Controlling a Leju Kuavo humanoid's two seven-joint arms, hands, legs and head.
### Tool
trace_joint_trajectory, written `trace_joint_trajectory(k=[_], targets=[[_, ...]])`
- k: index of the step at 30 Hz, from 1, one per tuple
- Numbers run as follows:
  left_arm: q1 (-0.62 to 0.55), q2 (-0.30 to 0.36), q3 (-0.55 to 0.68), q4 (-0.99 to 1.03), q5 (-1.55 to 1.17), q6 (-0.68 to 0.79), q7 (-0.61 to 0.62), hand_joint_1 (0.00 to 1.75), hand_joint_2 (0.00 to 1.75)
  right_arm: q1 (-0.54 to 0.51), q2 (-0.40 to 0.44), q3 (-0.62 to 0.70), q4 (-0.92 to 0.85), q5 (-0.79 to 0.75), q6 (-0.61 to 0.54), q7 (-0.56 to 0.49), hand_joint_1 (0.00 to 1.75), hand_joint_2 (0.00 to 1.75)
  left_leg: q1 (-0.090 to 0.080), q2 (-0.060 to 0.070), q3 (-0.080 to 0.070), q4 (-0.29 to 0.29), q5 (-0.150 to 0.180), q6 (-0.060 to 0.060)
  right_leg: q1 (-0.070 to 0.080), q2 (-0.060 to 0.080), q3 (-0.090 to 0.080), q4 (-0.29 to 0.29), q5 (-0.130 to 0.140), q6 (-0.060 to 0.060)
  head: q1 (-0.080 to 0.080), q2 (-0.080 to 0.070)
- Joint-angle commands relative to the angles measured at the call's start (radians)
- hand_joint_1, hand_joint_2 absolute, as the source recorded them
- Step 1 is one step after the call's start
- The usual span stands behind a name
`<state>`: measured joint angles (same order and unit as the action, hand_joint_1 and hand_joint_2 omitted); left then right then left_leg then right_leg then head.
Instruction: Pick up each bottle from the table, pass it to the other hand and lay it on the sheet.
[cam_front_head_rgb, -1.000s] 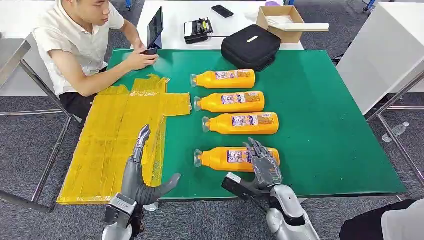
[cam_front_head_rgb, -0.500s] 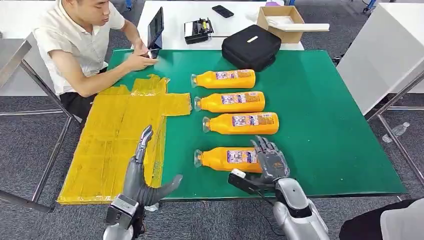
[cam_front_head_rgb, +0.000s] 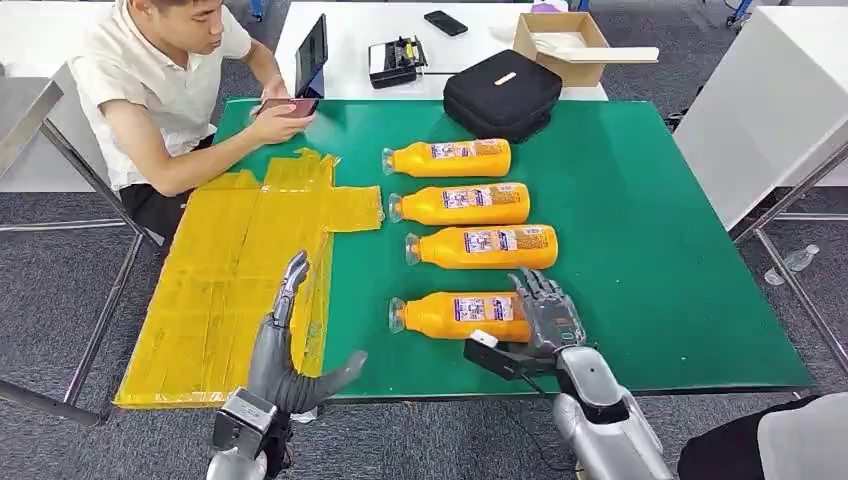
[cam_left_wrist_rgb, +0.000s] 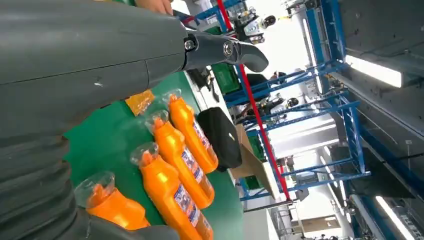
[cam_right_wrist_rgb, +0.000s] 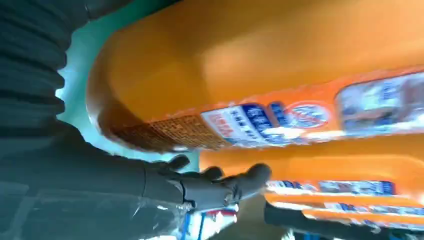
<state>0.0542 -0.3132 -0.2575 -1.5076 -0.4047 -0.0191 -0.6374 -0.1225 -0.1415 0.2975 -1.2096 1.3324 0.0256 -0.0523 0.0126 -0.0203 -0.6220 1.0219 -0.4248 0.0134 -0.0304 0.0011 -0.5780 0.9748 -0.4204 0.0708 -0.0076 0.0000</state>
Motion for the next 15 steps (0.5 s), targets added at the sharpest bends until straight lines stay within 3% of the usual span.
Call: trace_joint_trajectory(k=[1, 5, 7, 15], targets=[[0.005, -0.015, -0.030, 0.037, 0.009, -0.013, 0.004, 0.00, 1.75, -0.020, -0.070, -0.012, 0.182, -0.140, 0.053, -0.081, 1.75, 1.75, 0.000, 0.001, 0.006, -0.001, -0.001, 0.001, 0.001, -0.001, 0.006, -0.003, -0.001, -0.004, 0.000, 0.000], [-0.009, -0.013, -0.042, 0.054, 0.017, -0.019, 0.001, 0.00, 1.75, 0.005, -0.072, -0.023, 0.188, -0.228, 0.050, -0.106, 1.75, 1.75, 0.000, -0.001, 0.005, -0.001, 0.000, 0.000, 0.001, -0.003, 0.005, -0.002, -0.001, -0.002, 0.000, 0.000], [-0.008, -0.012, -0.044, 0.052, 0.017, -0.019, 0.001, 0.00, 1.75, 0.011, -0.058, -0.013, 0.180, -0.204, 0.003, -0.082, 1.75, 1.75, 0.001, -0.003, 0.008, -0.001, -0.001, 0.000, 0.002, -0.005, 0.009, -0.003, -0.001, -0.004, 0.000, 0.000], [0.000, -0.010, -0.044, 0.043, 0.019, -0.019, 0.000, 0.00, 1.75, 0.020, -0.065, -0.017, 0.185, -0.206, 0.017, -0.068, 1.75, 1.75, 0.001, -0.002, 0.011, -0.001, -0.001, 0.000, 0.001, -0.004, 0.007, -0.003, -0.002, -0.003, 0.000, 0.000]])
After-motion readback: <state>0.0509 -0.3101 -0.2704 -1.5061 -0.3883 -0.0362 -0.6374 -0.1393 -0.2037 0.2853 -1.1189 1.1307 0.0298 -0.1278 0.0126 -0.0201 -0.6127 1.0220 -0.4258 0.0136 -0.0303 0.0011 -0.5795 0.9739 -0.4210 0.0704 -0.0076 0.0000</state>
